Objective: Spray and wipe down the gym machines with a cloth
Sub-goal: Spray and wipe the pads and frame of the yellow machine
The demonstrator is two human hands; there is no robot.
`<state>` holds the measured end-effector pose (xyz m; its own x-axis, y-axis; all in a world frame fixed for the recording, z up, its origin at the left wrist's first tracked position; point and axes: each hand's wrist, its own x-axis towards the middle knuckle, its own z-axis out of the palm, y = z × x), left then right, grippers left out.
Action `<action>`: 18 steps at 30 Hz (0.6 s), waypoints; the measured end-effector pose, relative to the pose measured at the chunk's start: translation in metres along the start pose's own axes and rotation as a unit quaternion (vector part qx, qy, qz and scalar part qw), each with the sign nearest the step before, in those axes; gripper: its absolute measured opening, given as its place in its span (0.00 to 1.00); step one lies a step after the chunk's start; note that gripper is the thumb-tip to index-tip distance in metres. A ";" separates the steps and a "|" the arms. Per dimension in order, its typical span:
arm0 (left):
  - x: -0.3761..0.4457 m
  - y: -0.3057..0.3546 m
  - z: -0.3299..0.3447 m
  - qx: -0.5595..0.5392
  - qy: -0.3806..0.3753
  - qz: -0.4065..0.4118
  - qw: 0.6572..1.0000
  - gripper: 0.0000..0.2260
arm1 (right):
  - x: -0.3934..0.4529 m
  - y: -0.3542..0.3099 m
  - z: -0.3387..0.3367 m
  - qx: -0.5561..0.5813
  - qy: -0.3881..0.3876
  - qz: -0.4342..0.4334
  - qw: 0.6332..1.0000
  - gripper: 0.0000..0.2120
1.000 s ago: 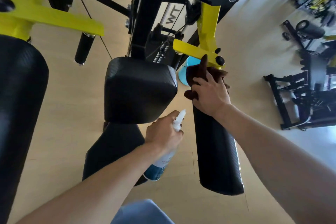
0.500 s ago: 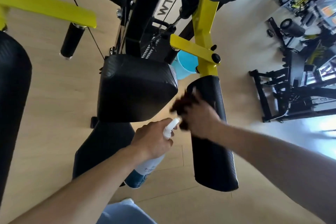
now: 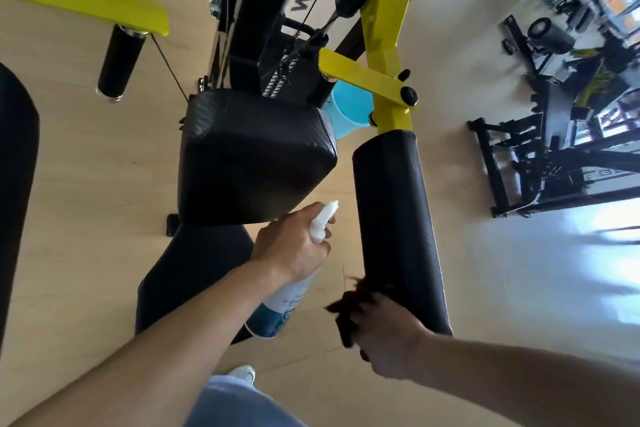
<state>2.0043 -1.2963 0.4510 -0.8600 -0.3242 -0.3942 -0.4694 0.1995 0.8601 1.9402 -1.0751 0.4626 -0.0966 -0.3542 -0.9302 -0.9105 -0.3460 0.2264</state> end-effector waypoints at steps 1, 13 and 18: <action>0.000 -0.001 0.002 0.002 -0.002 -0.003 1.000 0.11 | 0.004 0.015 -0.007 -0.003 0.031 0.011 0.999 0.22; -0.003 -0.003 0.015 0.017 -0.027 -0.009 0.999 0.14 | 0.009 0.146 -0.060 0.274 0.379 0.424 0.775 0.20; -0.004 0.015 0.018 -0.011 -0.028 0.006 1.000 0.12 | -0.041 -0.002 -0.005 0.314 0.343 0.446 0.765 0.21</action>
<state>1.9973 -1.2753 0.4603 -0.8754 -0.2697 -0.4012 -0.4557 0.1833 0.8711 1.9484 -1.0644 0.5015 -0.7544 -0.6530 -0.0672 -0.6395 0.7080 0.2995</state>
